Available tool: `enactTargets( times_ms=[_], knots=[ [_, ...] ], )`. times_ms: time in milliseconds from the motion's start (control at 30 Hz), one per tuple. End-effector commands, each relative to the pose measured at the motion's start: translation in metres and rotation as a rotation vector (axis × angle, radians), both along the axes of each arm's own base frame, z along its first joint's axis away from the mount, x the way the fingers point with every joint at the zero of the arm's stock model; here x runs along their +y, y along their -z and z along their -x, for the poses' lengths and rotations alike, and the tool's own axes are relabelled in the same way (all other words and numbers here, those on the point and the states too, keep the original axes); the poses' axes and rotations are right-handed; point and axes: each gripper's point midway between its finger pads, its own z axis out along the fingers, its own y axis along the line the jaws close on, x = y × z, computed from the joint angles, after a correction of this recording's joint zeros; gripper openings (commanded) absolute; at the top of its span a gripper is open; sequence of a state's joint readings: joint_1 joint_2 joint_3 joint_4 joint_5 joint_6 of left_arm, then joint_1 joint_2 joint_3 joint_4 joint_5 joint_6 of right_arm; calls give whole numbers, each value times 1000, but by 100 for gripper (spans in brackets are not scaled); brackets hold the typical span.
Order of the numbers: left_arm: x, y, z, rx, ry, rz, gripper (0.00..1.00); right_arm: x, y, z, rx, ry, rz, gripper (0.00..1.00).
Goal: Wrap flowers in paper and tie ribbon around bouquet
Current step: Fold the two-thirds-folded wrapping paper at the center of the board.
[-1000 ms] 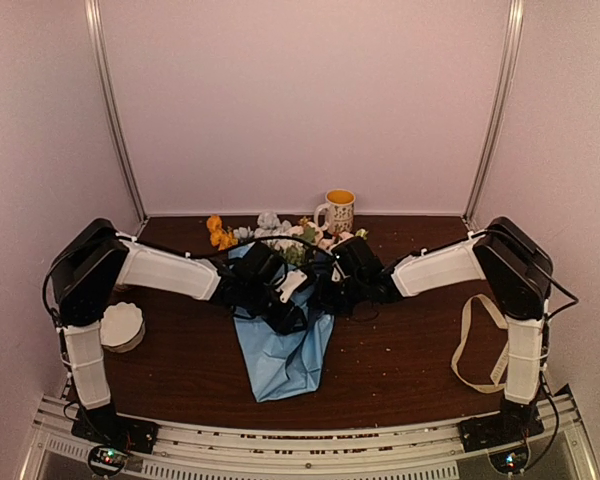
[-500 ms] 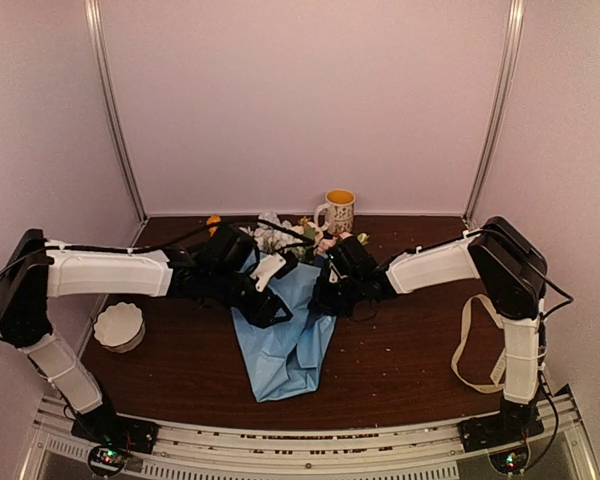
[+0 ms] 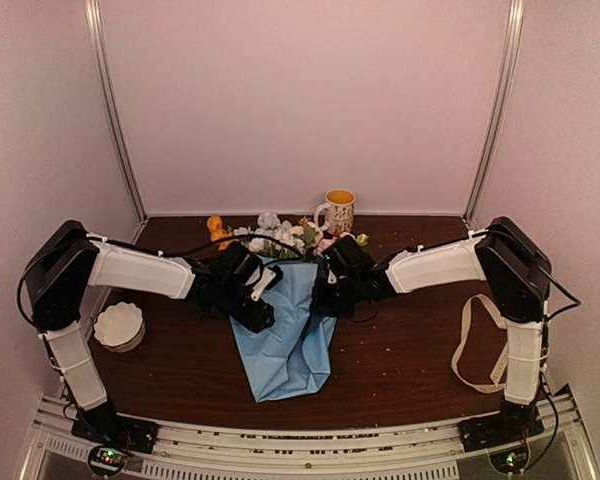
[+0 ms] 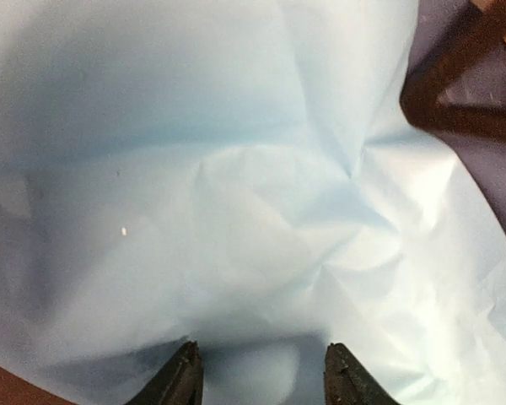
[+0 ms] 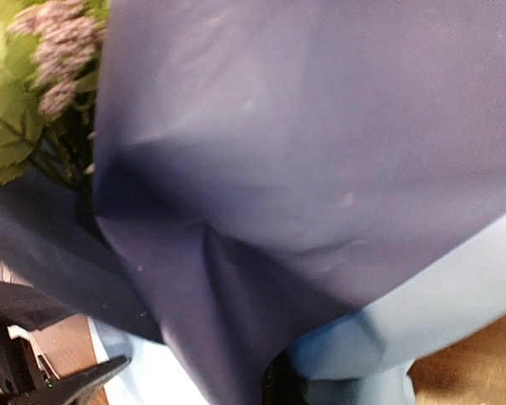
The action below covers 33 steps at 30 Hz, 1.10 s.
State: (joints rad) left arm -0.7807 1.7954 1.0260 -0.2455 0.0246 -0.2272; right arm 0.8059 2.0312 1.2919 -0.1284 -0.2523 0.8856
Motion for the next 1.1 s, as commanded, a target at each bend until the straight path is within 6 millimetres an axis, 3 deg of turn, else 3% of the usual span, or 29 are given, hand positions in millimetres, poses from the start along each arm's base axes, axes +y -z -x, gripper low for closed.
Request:
enactTargets(
  times_ms=[0, 167, 300, 433, 600, 667, 833, 1067],
  knots=[
    [-27, -7, -25, -53, -4, 56, 52, -1, -42, 8, -74, -8, 24, 0],
    [-38, 19, -13, 2, 24, 42, 51, -5, -89, 14, -163, 3, 3, 0],
    [-39, 26, -12, 9, 26, 39, 51, 15, -120, 27, -192, -35, -86, 0],
    [-41, 26, -13, 8, 30, 43, 51, 41, -134, 40, -183, -72, -193, 0],
    [-48, 17, -11, 6, 43, 97, 51, 71, -110, 49, -96, -92, -282, 0],
    [-51, 10, -10, 1, 51, 125, 52, 75, -84, 48, -59, -85, -253, 0],
    [-56, -14, -5, -21, 80, 198, 54, 61, -43, 42, -45, -39, -120, 0],
    [-50, -27, 2, -22, 91, 222, 56, 47, -35, 38, -67, -26, -42, 0]
  ],
)
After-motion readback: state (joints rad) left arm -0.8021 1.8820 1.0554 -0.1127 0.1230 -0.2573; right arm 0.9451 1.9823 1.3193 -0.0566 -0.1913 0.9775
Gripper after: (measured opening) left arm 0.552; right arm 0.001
